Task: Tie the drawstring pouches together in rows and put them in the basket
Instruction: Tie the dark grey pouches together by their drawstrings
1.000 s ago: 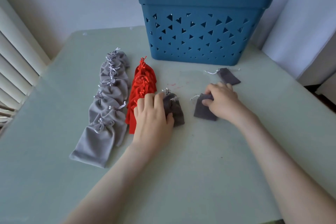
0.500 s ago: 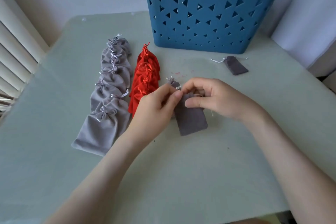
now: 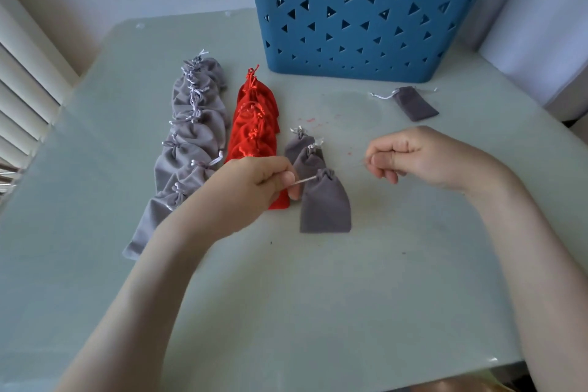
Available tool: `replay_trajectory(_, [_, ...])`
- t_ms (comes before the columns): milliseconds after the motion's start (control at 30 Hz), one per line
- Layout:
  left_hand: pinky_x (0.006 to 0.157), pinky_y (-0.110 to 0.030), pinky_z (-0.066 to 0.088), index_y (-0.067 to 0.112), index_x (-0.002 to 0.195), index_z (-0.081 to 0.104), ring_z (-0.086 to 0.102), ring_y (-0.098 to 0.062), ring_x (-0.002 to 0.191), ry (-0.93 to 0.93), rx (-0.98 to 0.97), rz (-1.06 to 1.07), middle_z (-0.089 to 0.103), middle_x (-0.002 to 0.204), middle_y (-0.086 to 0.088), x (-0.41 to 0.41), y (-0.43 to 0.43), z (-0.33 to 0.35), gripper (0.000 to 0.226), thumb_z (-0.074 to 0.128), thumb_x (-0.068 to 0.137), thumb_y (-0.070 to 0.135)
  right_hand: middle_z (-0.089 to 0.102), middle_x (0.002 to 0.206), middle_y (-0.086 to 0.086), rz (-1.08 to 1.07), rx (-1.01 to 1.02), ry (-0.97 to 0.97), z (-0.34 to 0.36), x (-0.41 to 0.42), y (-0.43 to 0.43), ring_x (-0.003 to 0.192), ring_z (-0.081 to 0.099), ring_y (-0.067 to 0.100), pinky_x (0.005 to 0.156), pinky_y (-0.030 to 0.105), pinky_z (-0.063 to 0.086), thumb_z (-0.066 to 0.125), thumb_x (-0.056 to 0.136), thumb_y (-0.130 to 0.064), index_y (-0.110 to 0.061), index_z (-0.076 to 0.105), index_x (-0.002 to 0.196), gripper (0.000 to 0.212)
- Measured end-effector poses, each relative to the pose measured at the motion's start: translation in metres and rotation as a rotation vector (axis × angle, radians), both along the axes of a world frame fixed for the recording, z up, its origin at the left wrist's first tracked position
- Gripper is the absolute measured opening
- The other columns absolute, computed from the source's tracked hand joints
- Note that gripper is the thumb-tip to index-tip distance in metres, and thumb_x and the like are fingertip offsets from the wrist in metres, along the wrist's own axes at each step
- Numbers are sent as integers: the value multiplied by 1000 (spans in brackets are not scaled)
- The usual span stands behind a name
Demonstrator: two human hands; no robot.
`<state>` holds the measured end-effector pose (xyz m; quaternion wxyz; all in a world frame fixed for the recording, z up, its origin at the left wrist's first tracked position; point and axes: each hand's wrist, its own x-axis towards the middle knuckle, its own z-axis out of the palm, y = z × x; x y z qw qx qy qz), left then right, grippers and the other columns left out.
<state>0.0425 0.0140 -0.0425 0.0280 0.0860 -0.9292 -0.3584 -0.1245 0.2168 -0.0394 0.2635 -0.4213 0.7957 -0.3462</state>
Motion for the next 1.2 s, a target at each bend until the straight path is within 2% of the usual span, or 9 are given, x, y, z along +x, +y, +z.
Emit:
replay_trajectory(200, [63,-12,40,18,69,59,51,-1,58,180,240,67,57,60,11,-4,-5,-4,29,49,94,26,55,59,-1,3,-84,-90,-3,6,-7,62,45,15,63,26,38,51,97,-13,-25,66,87,21])
replay_trajectory(300, [56,-17,37,7,59,59,48,-7,58,278,650,169,56,67,0,-8,6,1,41,50,94,26,52,54,-5,19,-132,-170,-1,8,-7,57,42,11,58,20,38,48,97,-9,-13,57,96,11])
replay_trajectory(367, [57,-19,37,15,44,54,55,-4,61,358,946,202,64,79,-9,-10,13,5,50,51,94,20,50,53,-5,31,-153,-196,1,10,-6,55,40,10,57,18,37,46,98,-9,-9,57,90,13])
replay_trajectory(467, [82,-27,50,21,46,57,65,-6,82,392,1397,81,72,87,1,-8,17,7,38,61,82,32,46,50,-7,12,-251,-260,3,13,-8,52,38,8,53,13,33,46,95,-19,-8,56,83,19])
replay_trajectory(567, [97,-27,42,22,65,68,57,-3,91,360,1644,-123,70,89,8,-9,17,0,22,70,75,41,44,50,-6,7,-300,-327,1,13,-11,51,37,8,52,15,32,46,90,-28,-9,54,78,24])
replay_trajectory(700, [76,-11,44,21,85,74,55,1,68,219,1666,-172,67,85,9,-8,18,0,22,73,75,40,44,52,-3,-45,-428,-425,-1,12,-11,53,36,15,56,19,34,51,91,-36,-8,49,73,33])
replay_trajectory(867, [42,-7,35,10,88,62,42,0,44,138,1346,153,60,65,4,-9,33,3,12,54,80,14,52,61,-9,43,-560,-349,2,16,-14,57,41,14,59,20,34,56,85,-54,-27,58,67,32])
replay_trajectory(1000, [40,-8,34,6,82,58,40,0,43,-58,1169,183,60,62,3,-10,40,-1,14,49,92,6,58,69,-13,52,-569,-198,5,25,-19,64,47,7,67,14,39,56,85,-54,-32,62,71,26])
replay_trajectory(1200, [43,-10,35,4,84,63,43,-2,43,-194,1135,118,60,60,1,-9,47,-3,20,47,95,6,56,74,-12,85,-502,-107,3,33,-25,74,52,6,76,17,38,55,91,-20,-20,60,71,21])
